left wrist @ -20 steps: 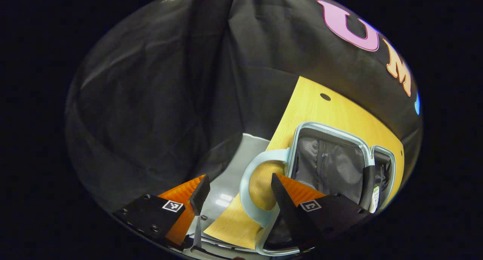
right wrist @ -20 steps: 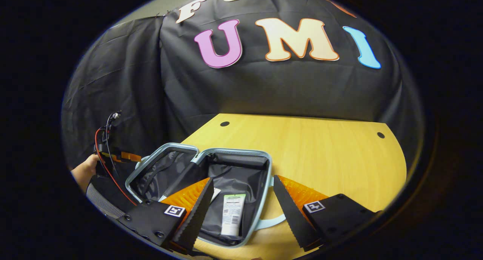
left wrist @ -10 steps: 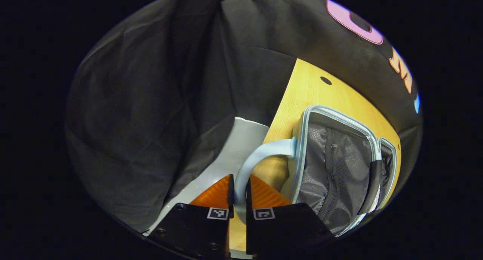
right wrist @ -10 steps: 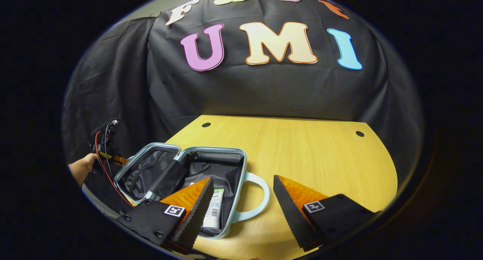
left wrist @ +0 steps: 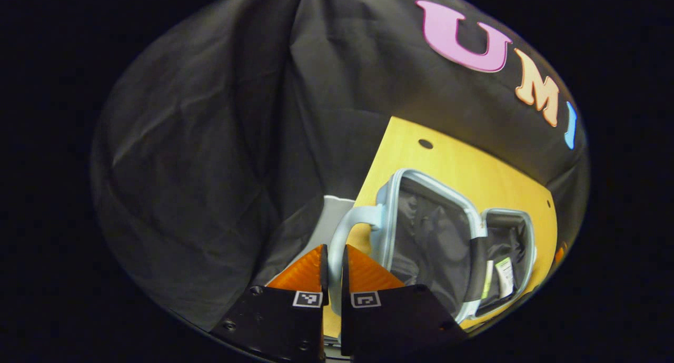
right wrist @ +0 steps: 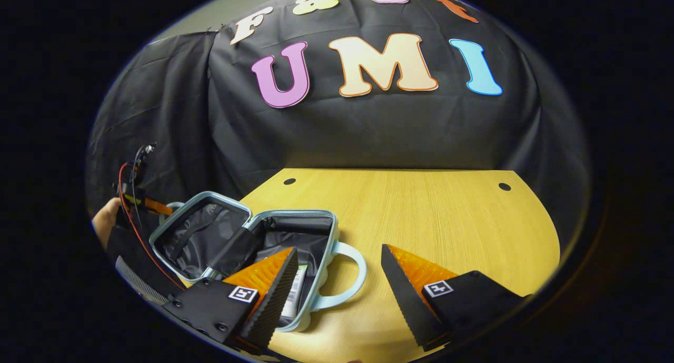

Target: First open the suitcase, pack the skin care products into it, and then close the suitcase.

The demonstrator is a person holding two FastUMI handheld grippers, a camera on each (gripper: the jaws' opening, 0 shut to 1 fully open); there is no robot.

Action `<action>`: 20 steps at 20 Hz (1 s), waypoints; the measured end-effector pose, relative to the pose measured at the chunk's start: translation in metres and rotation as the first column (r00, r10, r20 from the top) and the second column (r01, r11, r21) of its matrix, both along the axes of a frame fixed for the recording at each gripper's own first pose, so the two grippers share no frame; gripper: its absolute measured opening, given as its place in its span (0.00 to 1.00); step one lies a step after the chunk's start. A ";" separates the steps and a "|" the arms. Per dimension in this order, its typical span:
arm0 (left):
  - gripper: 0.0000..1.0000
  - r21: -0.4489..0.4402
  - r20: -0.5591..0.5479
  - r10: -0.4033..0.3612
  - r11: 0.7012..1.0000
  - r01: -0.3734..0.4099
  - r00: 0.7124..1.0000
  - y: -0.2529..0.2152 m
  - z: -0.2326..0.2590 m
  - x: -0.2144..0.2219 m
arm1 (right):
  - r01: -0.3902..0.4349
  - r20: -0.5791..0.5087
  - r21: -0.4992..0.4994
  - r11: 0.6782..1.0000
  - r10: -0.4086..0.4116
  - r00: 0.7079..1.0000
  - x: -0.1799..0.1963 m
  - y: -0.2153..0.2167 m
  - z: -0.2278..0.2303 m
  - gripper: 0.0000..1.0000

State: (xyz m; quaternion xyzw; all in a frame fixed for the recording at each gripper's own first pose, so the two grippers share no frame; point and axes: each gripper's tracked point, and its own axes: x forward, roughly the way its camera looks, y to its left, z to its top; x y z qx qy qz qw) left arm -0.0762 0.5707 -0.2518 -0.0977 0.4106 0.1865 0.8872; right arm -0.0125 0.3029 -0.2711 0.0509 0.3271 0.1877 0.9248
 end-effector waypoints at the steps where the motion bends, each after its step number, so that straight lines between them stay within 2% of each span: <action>1: 0.06 0.016 0.014 -0.011 1.000 0.011 1.000 -0.006 0.016 0.003 | 0.001 0.007 0.011 1.000 -0.001 1.000 0.002 -0.005 0.002 0.98; 8: 0.05 0.188 0.062 -0.073 0.980 0.060 0.995 -0.059 0.082 0.016 | -0.013 0.011 0.045 0.999 0.013 1.000 0.008 -0.048 0.011 0.98; 9: 0.05 0.159 0.109 -0.092 0.985 0.074 0.990 -0.077 0.097 0.022 | -0.015 0.011 0.045 0.999 0.014 1.000 0.010 -0.055 0.011 0.98; 10: 0.00 0.122 0.156 -0.108 0.988 0.089 0.982 -0.095 0.108 0.030 | -0.015 0.007 0.050 0.999 0.015 1.000 0.012 -0.061 0.012 0.98; 12: 0.00 0.092 0.206 -0.149 0.987 0.133 0.967 -0.124 0.120 0.041 | -0.019 0.007 0.062 0.998 0.018 1.000 0.012 -0.069 0.013 0.98; 14: 0.00 0.097 0.223 -0.131 0.989 0.111 0.966 -0.132 0.125 0.040 | -0.035 0.003 0.059 0.998 0.035 0.999 0.010 -0.077 0.010 0.98; 16: 0.00 0.066 0.230 -0.116 0.992 0.104 0.966 -0.139 0.121 0.053 | -0.054 0.005 0.047 0.997 0.054 0.999 0.008 -0.081 0.009 0.98; 20: 0.00 0.125 0.124 -0.033 0.992 0.017 0.992 -0.100 0.089 0.032 | -0.052 -0.003 0.054 0.997 0.052 0.999 0.007 -0.077 0.008 0.98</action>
